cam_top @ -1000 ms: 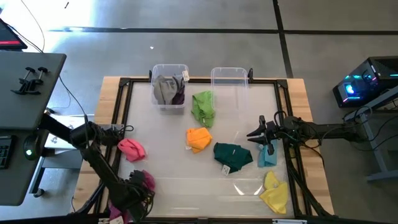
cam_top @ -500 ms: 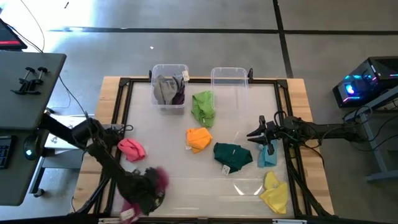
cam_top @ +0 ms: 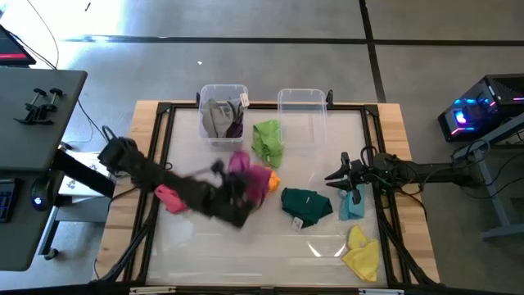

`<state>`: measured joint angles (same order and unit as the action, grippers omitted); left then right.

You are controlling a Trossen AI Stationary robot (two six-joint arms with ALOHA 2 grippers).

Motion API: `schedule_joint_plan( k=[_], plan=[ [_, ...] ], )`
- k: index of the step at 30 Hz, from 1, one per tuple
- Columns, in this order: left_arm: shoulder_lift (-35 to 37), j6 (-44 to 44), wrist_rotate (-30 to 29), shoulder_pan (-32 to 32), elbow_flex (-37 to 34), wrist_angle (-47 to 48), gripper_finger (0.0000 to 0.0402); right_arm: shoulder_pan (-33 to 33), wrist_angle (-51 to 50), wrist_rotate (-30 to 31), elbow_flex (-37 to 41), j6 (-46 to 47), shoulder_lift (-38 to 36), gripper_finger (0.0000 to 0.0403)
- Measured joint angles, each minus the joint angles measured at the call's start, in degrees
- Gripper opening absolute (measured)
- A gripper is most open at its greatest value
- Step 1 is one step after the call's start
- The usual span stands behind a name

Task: Sort towels by color in basket
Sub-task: Put the dark pink microfiber cloth into the left transparent bin

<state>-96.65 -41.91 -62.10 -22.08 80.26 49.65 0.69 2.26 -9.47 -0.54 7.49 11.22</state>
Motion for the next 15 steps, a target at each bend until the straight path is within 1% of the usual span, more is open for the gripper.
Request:
schedule_joint_plan(
  k=[3, 6, 9, 12, 14, 15],
  plan=[
    [3.8, 7.3, -8.4, 8.2, 0.0, 0.2, 0.0026, 0.0, 0.0, 0.0, 0.0, 0.0, 0.0, 0.0082],
    [8.3, 14.4, -13.8, 16.0, 0.0, -0.3, 0.0026, 0.0, 0.0, 0.0, 0.0, 0.0, 0.0, 0.0082],
    [12.2, 19.1, -13.6, 22.9, 0.0, -0.3, 0.0026, 0.0, 0.0, 0.0, 0.0, 0.0, 0.0, 0.0082],
    [14.2, 24.8, -13.3, 29.5, -1.5, -1.4, 0.0026, 0.0, 0.0, 0.0, 0.0, 0.0, 0.0, 0.0082],
    [14.6, 29.1, -12.2, 33.8, -2.7, -5.1, 0.0026, 0.0, 0.0, 0.0, 0.0, 0.0, 0.0, 0.0082],
    [14.6, 31.5, -10.8, 35.7, -3.2, -7.3, 0.0026, 0.0, 0.0, 0.1, 0.0, 0.0, 0.0, 0.0082]
  ],
)
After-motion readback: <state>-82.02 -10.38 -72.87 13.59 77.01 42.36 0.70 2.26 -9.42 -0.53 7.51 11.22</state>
